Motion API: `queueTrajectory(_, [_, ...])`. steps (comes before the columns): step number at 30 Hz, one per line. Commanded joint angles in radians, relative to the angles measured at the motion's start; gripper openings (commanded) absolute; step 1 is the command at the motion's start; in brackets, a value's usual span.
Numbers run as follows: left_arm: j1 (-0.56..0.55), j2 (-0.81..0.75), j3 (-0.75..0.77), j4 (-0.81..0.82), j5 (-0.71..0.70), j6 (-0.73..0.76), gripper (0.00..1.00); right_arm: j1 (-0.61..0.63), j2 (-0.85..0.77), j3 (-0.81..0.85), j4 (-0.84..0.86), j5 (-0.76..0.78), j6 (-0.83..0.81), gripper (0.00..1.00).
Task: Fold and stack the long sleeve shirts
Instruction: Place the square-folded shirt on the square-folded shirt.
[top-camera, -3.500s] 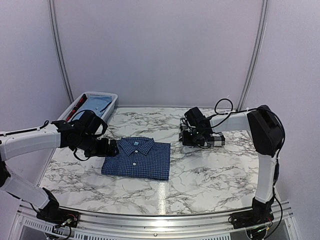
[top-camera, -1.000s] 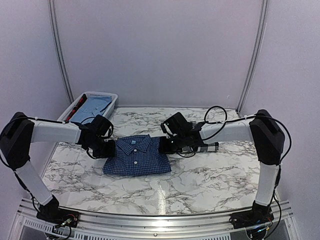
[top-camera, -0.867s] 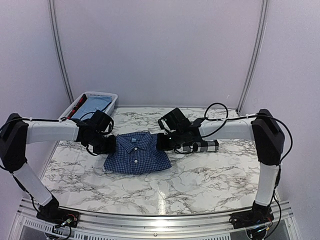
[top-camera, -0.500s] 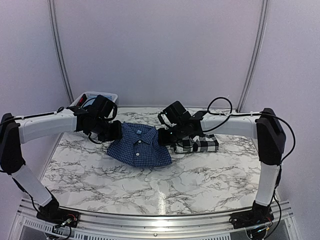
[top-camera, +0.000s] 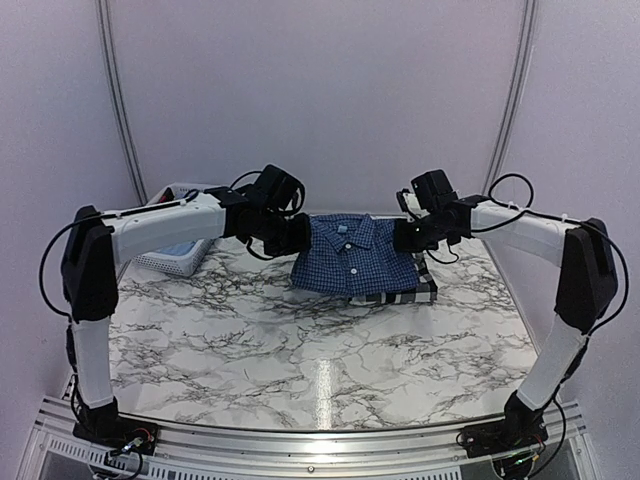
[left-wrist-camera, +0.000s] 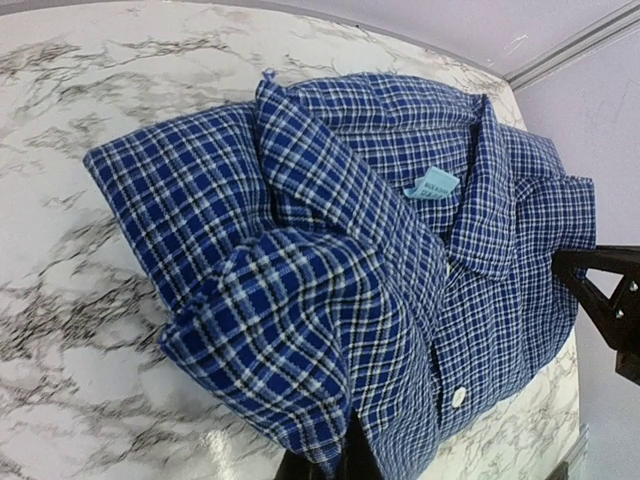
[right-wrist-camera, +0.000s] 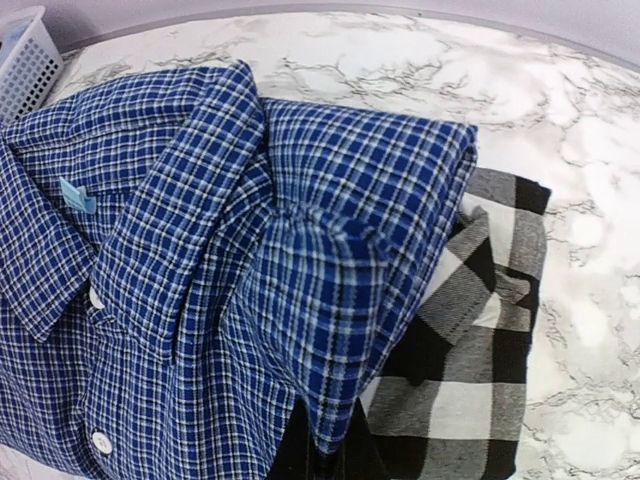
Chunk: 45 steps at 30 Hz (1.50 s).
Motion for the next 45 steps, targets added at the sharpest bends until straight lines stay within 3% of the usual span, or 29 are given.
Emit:
queueTrajectory(1, [-0.023, 0.177, 0.203, -0.004, -0.005, -0.014, 0.0, -0.081, -0.01, -0.011, -0.017, 0.047, -0.083, 0.0])
queueTrajectory(7, [-0.033, 0.359, 0.422, -0.002, 0.013, -0.034, 0.0, -0.159, 0.011, -0.019, -0.002, 0.112, -0.118, 0.0])
queueTrajectory(13, [-0.038, 0.456, 0.509, 0.021, 0.057, -0.066, 0.0, -0.223, 0.025, -0.04, 0.013, 0.095, -0.134, 0.0])
queueTrajectory(35, [-0.099, 0.348, 0.481, 0.054, 0.075, -0.124, 0.0, -0.247, -0.048, 0.047, -0.095, 0.146, -0.131, 0.0])
queueTrajectory(45, [-0.116, 0.388, 0.497, 0.078, 0.074, -0.137, 0.0, -0.249, -0.026, 0.078, -0.104, 0.202, -0.136, 0.0])
